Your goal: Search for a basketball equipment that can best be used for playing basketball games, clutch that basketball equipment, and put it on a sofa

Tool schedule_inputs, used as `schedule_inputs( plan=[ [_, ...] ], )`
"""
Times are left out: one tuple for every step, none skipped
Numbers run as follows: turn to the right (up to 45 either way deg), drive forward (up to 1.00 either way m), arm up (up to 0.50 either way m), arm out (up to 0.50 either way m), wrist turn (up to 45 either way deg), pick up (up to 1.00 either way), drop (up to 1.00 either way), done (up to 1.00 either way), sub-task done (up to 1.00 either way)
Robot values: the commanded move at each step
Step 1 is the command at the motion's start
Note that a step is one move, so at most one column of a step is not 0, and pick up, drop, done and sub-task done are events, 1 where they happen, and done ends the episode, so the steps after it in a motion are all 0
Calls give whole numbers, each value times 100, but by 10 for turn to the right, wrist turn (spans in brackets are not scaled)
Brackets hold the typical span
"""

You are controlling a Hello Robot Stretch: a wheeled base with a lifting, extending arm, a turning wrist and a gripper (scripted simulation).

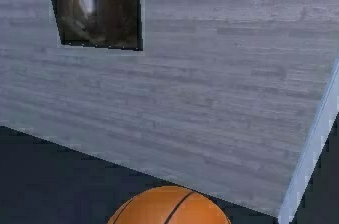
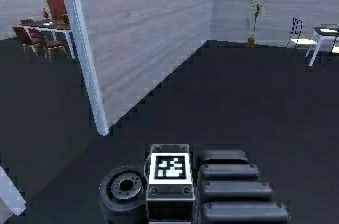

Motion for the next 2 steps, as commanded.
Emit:
schedule_inputs(
  plan=[
    [210,0,0,0,0,0,0,0,0],
    [0,10,0,0,0,0,0,0,0]
  ],
)
